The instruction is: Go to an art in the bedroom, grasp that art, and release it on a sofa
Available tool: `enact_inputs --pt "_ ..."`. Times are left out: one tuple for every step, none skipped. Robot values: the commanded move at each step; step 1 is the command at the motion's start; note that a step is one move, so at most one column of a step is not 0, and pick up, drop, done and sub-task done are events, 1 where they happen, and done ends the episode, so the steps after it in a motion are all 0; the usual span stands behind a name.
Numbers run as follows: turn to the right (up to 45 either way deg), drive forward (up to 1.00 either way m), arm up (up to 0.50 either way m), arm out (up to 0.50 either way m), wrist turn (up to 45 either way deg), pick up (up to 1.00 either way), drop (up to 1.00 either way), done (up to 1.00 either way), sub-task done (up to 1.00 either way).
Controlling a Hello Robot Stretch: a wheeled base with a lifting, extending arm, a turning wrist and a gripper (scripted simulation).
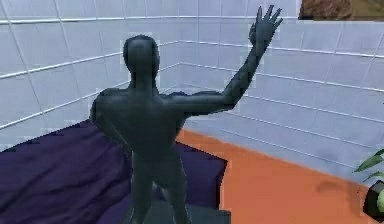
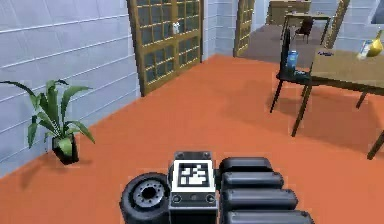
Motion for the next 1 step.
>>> enact_inputs --pt "45.0 0.0 0.0 0.0 0.0 0.0 0.0 0.0 0.0"
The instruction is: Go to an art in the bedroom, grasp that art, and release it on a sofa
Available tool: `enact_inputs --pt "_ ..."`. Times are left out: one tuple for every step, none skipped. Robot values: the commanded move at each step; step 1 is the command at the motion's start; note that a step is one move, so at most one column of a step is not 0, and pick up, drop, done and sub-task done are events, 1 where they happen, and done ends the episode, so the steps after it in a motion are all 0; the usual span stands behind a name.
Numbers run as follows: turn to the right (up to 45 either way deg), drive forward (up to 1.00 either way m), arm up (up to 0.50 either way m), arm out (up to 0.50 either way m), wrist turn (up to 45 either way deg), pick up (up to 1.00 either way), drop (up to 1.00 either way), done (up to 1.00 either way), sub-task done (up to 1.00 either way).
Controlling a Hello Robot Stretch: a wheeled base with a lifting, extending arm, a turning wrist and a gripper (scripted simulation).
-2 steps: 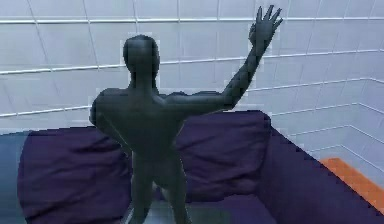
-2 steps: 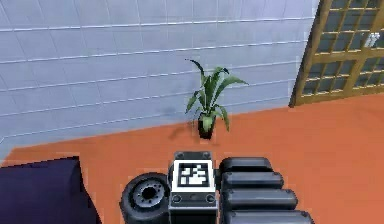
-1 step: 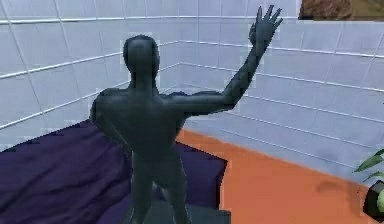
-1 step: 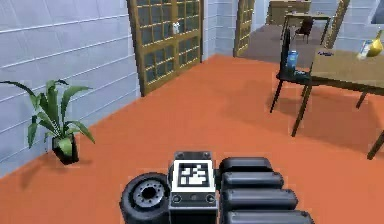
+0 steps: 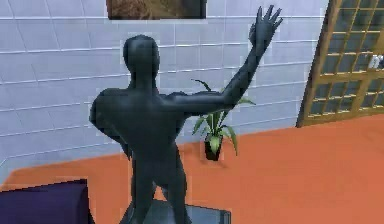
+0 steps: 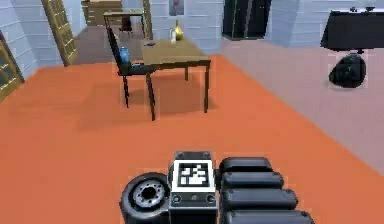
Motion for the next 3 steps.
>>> enact_inputs --pt "45.0 0.0 0.0 0.0 0.0 0.0 0.0 0.0 0.0" --pt "21.0 0.0 0.0 0.0 0.0 0.0 0.0 0.0 0.0" --pt "45.0 0.0 0.0 0.0 0.0 0.0 0.0 0.0 0.0"
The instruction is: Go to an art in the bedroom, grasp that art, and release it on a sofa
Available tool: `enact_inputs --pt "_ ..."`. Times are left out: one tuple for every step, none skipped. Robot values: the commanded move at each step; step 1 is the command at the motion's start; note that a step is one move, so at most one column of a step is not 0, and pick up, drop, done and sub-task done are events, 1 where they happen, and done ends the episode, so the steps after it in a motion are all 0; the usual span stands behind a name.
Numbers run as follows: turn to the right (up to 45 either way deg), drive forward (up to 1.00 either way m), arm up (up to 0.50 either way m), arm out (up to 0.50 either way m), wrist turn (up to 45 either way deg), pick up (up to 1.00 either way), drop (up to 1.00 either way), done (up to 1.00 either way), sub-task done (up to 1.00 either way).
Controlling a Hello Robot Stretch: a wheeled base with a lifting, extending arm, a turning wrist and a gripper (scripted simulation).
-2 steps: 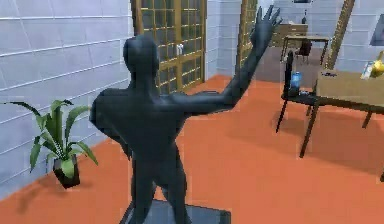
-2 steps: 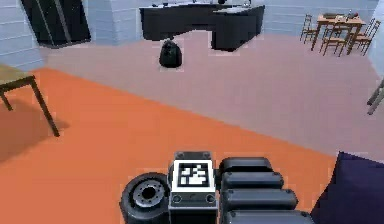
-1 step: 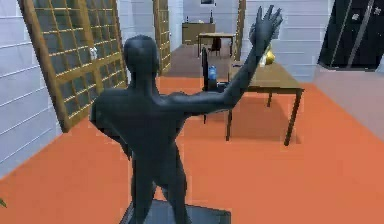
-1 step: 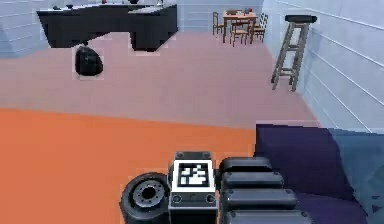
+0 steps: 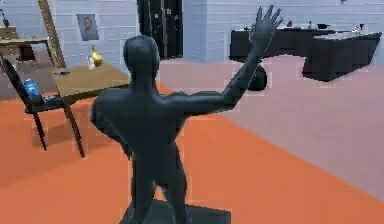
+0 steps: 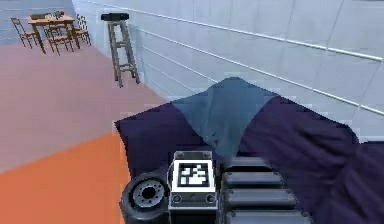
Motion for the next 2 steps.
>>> enact_inputs --pt "45.0 0.0 0.0 0.0 0.0 0.0 0.0 0.0 0.0" --pt "45.0 0.0 0.0 0.0 0.0 0.0 0.0 0.0 0.0"
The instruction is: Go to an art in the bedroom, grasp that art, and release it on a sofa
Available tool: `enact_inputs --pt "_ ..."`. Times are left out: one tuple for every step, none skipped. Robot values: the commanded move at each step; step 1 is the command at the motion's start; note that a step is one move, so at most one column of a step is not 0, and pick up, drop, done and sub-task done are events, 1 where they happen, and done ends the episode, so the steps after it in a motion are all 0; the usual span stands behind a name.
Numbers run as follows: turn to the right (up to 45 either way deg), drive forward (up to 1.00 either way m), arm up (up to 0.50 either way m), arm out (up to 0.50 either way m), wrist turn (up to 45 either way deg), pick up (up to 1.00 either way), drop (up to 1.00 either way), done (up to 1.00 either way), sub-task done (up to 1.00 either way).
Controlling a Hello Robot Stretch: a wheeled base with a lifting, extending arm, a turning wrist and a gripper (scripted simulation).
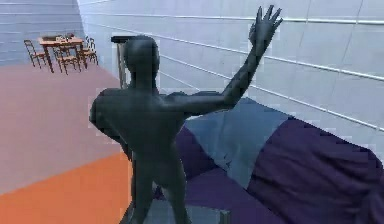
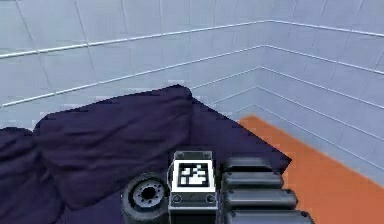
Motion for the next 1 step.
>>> enact_inputs --pt "39.0 0.0 0.0 0.0 0.0 0.0 0.0 0.0 0.0"
